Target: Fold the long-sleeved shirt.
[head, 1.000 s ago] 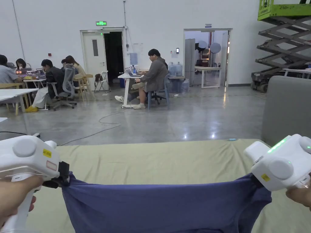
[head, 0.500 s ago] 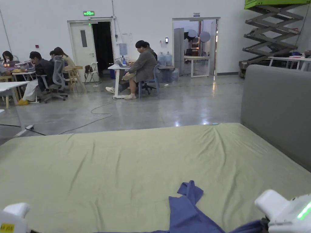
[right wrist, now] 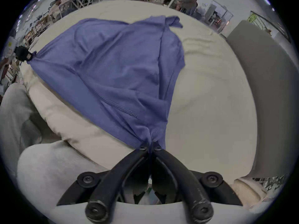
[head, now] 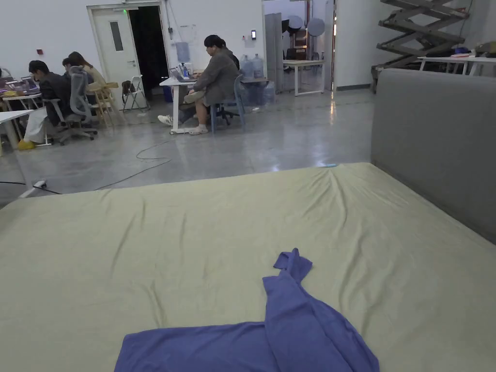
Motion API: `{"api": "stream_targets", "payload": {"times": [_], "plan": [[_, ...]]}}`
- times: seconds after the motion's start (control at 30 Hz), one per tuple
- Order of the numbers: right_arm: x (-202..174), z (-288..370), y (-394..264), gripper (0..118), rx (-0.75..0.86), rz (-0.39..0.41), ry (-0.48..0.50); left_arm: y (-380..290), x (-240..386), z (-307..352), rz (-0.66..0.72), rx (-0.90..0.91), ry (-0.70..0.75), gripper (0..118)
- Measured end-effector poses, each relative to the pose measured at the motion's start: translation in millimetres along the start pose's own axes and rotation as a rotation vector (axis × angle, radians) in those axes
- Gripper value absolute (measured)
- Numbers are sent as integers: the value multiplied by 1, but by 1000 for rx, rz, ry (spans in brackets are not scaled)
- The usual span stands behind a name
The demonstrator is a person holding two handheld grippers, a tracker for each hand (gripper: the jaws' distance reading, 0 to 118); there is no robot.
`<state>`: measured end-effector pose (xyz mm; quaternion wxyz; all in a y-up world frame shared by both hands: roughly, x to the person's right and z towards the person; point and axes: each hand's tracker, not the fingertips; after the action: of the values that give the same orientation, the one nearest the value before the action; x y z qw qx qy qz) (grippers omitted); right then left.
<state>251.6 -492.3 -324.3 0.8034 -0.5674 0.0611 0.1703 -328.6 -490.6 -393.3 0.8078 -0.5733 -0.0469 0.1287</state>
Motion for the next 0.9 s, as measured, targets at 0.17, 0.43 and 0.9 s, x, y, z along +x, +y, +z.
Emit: {"api": "stream_targets", "payload": {"times": [0.17,0.43,0.9], "plan": [[-12,-15,-2,0,-1,18,-32,-13,-1,-16,-19,34,16,0],[15,43,21,90,3,41,-74,-4,15,60,1,226,30,117],[14,61,76,0,153,-222,132,-4,73,47,5,107,-88,0]]}}
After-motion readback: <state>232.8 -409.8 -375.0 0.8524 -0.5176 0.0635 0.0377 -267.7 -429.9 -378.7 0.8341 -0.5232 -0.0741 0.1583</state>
